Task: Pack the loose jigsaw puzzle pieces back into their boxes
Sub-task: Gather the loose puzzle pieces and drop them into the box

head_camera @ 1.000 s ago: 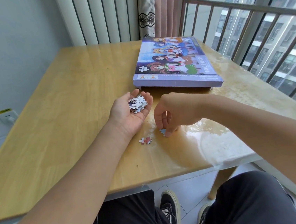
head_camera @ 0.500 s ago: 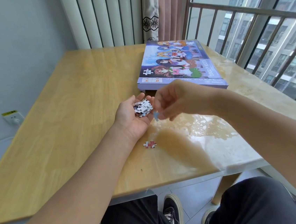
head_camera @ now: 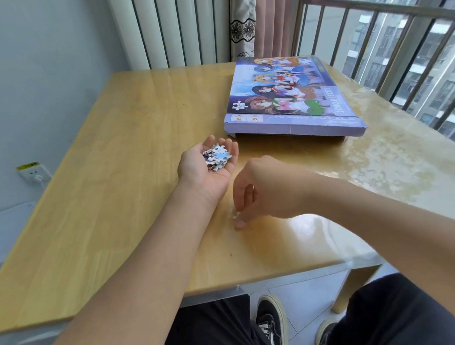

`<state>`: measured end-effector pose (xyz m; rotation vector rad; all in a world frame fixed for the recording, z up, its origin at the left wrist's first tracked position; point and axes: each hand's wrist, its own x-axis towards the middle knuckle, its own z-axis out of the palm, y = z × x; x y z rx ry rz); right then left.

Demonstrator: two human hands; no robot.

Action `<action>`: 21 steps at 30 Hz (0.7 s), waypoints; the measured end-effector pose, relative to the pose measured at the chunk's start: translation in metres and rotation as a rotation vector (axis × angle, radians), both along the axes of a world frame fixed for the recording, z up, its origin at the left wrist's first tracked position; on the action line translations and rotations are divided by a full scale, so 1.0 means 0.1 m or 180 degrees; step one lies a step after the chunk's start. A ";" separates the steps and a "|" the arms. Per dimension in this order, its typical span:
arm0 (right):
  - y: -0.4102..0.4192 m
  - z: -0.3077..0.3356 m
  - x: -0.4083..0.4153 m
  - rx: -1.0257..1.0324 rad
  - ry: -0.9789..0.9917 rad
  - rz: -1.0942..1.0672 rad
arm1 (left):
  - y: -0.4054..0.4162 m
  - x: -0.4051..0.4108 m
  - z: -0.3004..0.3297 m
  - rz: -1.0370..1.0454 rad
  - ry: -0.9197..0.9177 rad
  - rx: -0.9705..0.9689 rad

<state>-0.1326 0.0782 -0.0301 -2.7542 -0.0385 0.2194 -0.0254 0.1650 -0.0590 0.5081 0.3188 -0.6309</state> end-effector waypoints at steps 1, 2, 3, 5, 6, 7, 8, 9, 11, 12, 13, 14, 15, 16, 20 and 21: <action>0.01 -0.01 0.00 0.0009 -0.0006 -0.0044 | 0.00 0.00 0.00 0.0002 -0.0010 0.0005; 0.03 0.00 0.00 0.0002 0.0014 -0.0041 | 0.00 0.00 -0.01 -0.0005 -0.0010 0.0005; 0.04 0.01 0.00 -0.0008 0.0040 -0.0015 | 0.00 0.00 -0.01 -0.0019 -0.0006 0.0004; 0.08 0.02 0.00 -0.0051 0.0121 0.0022 | 0.00 0.00 -0.01 -0.0059 0.0000 0.0010; 0.10 0.03 0.01 -0.0077 0.0158 0.0040 | 0.00 0.00 -0.02 -0.0072 0.0007 0.0015; 0.11 0.04 0.01 -0.0093 0.0187 0.0060 | 0.00 -0.01 -0.02 -0.0082 0.0014 0.0023; 0.10 0.04 0.02 -0.0099 0.0217 0.0084 | -0.01 -0.01 -0.02 -0.0089 0.0019 0.0031; 0.10 0.04 0.02 -0.0097 0.0253 0.0103 | -0.01 -0.02 -0.03 -0.0095 0.0025 0.0036; 0.08 0.03 0.02 -0.0074 0.0296 0.0142 | -0.01 -0.02 -0.03 -0.0103 0.0028 0.0037; 0.08 0.02 0.02 -0.0051 0.0268 0.0159 | 0.00 -0.02 -0.03 -0.0104 0.0022 0.0038; 0.08 0.00 0.01 -0.0016 0.0207 0.0166 | 0.00 -0.02 -0.02 -0.0110 0.0009 0.0052; 0.07 -0.02 0.01 0.0029 0.0161 0.0153 | 0.00 -0.01 -0.02 -0.0114 -0.0010 0.0071; 0.05 -0.03 0.00 0.0102 0.0144 0.0124 | 0.00 -0.02 -0.02 -0.0110 -0.0024 0.0089; 0.01 -0.04 -0.01 0.0236 0.0147 0.0075 | 0.00 -0.01 -0.02 -0.0100 -0.0034 0.0104; -0.24 0.09 0.05 0.1801 -0.0392 -0.0715 | -0.03 -0.03 -0.04 -0.0198 -0.0139 0.0176; -0.29 0.14 0.08 0.2297 -0.0555 -0.1007 | -0.03 -0.05 -0.04 -0.0279 -0.0209 0.0232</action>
